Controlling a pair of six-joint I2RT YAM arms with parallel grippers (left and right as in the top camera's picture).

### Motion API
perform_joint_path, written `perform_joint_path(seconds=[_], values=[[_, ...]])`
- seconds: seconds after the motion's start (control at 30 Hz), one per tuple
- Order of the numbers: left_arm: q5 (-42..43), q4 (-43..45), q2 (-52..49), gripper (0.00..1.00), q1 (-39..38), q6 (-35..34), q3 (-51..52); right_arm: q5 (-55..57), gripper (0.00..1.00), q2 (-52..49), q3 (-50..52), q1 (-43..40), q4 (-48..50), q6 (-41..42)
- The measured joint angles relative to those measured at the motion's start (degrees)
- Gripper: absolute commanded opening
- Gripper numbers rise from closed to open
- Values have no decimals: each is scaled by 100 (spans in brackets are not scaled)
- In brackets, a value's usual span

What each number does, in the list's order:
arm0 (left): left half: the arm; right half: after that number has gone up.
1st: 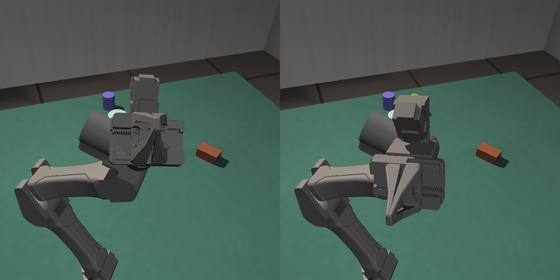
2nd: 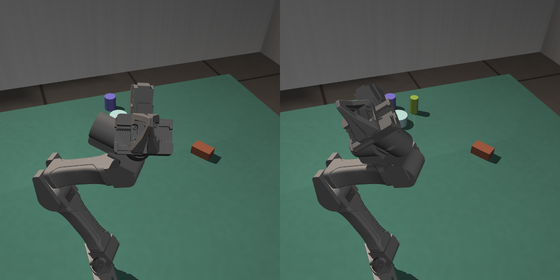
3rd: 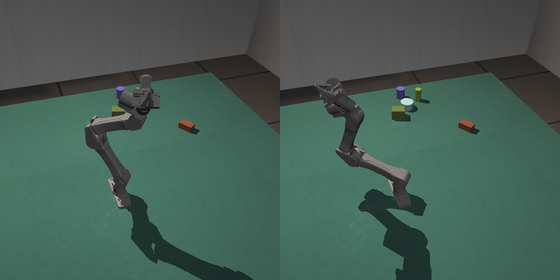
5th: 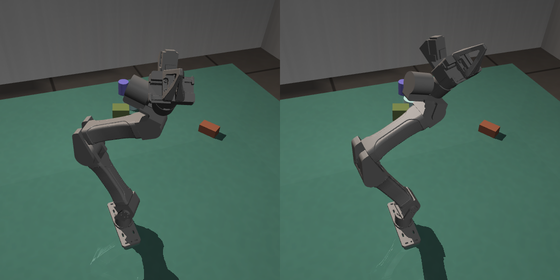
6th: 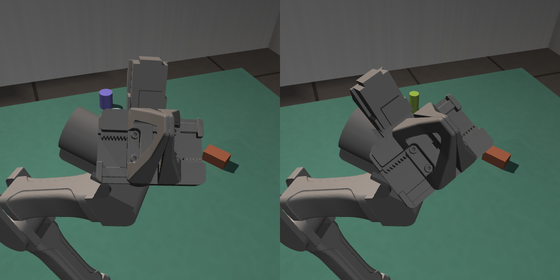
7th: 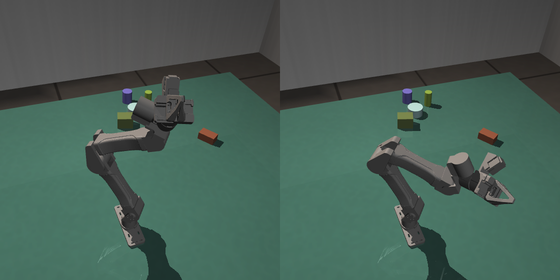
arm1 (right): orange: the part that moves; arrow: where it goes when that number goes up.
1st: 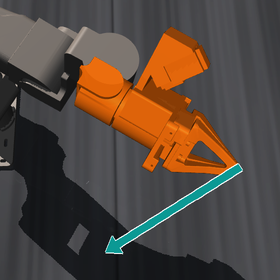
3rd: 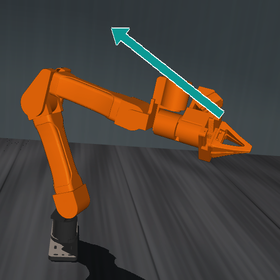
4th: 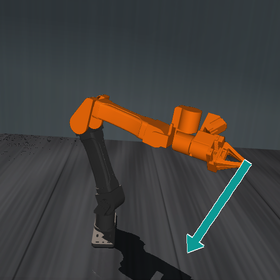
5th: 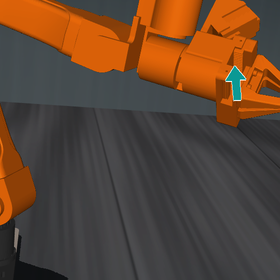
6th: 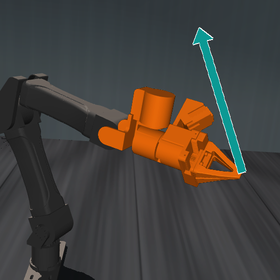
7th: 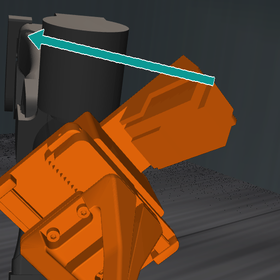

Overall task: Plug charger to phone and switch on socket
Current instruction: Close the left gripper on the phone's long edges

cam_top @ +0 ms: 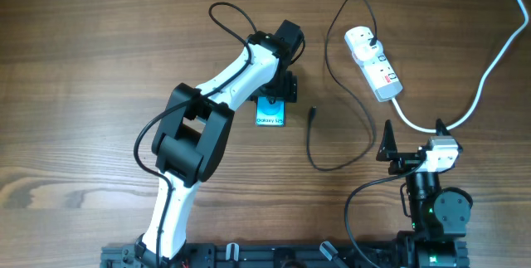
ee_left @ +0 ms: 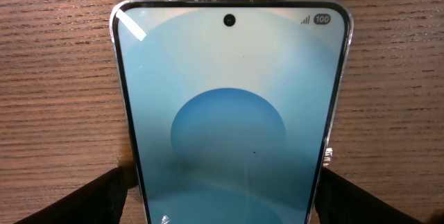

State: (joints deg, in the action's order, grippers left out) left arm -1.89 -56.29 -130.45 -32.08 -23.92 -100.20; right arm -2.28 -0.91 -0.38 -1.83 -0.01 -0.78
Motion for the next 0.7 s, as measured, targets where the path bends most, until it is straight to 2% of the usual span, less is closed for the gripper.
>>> perform_joint_path(seconds=[0.6,0.7], values=[[2,0,0,82,0,-4,0,-2,100,0,0,0,0,0],[2,-2,0,85,0,-2,0,0,100,2,0,0,0,0]])
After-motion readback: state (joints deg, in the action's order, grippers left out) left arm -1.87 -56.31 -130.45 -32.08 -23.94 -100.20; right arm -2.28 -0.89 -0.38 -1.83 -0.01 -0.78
